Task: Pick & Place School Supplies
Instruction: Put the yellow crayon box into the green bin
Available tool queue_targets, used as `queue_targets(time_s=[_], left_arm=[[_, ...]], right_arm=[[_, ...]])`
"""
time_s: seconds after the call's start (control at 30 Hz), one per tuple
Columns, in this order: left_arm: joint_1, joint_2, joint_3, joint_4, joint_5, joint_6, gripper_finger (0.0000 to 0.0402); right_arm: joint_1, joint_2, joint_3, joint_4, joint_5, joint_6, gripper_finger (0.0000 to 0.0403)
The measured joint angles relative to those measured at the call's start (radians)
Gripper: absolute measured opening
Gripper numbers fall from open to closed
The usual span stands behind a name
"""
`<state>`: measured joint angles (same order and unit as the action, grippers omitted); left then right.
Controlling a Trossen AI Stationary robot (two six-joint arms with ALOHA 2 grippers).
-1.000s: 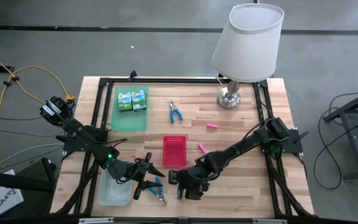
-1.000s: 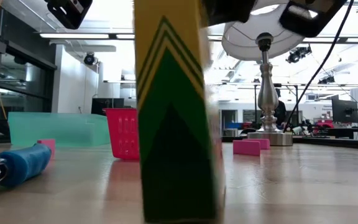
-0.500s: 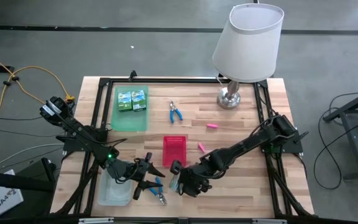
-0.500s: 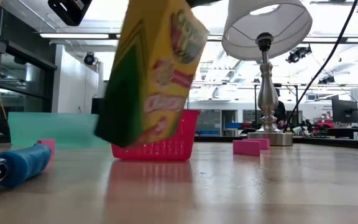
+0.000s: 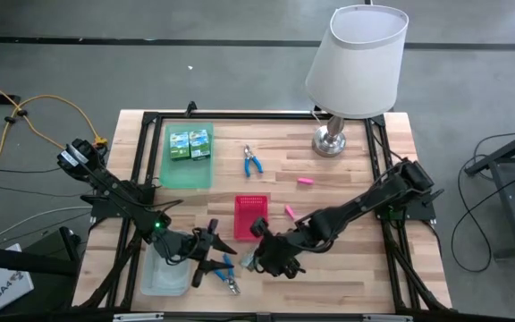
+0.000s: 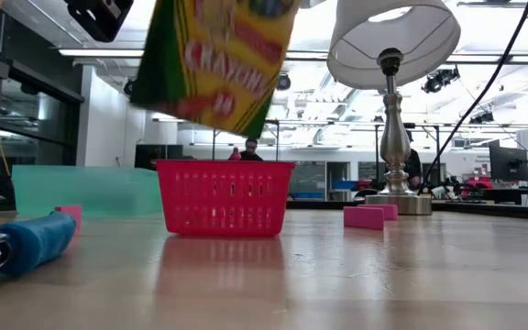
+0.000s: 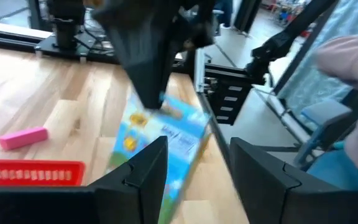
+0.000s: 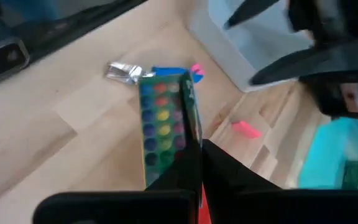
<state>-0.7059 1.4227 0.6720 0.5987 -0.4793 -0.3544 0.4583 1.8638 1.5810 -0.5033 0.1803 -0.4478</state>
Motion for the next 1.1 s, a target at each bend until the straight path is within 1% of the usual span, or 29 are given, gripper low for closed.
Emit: queue_targets(time_s=[0.1,0.17,0.27,0.37,0.53,0.6,0.73,0.8,0.97,1.1], left_arm=[[0.000,0.000,0.000,-0.003,-0.022,0.023,0.0169],[0.001,0.000,0.000,-0.004,-0.032,0.064,0.0169],[-0.002,0.000,0.000,-0.004,-0.076,0.104,0.0173],[-0.009,0.000,0.000,-0.004,-0.124,0.152,0.0186],[-0.032,0.000,0.000,-0.004,-0.232,0.200,0.0216],[-0.041,0.000,0.000,-0.004,-0.262,0.214,0.0227],[-0.053,0.000,0.000,-0.004,-0.285,0.228,0.0234],[-0.056,0.000,0.000,-0.004,-0.286,0.228,0.0235],[-0.049,0.000,0.000,-0.004,-0.287,0.228,0.0235],[-0.034,0.000,0.000,-0.009,-0.330,0.228,0.0235]], right_arm=[[0.000,-0.026,0.000,-0.008,0.030,0.063,0.0003],[0.000,-0.046,0.000,-0.018,0.032,0.110,0.0003],[-0.001,-0.062,0.000,-0.015,0.035,0.170,0.0003],[0.000,-0.070,0.000,-0.018,0.057,0.203,0.0003],[-0.002,-0.071,0.000,-0.027,0.058,0.274,0.0003],[-0.002,-0.071,0.000,-0.032,0.080,0.295,0.0003],[-0.003,-0.071,0.000,-0.035,0.158,0.307,0.0003],[-0.008,-0.071,0.000,-0.034,0.179,0.319,0.0003],[-0.032,-0.071,0.000,-0.030,0.188,0.349,0.0003],[-0.050,-0.071,0.000,-0.015,0.188,0.350,0.0003]])
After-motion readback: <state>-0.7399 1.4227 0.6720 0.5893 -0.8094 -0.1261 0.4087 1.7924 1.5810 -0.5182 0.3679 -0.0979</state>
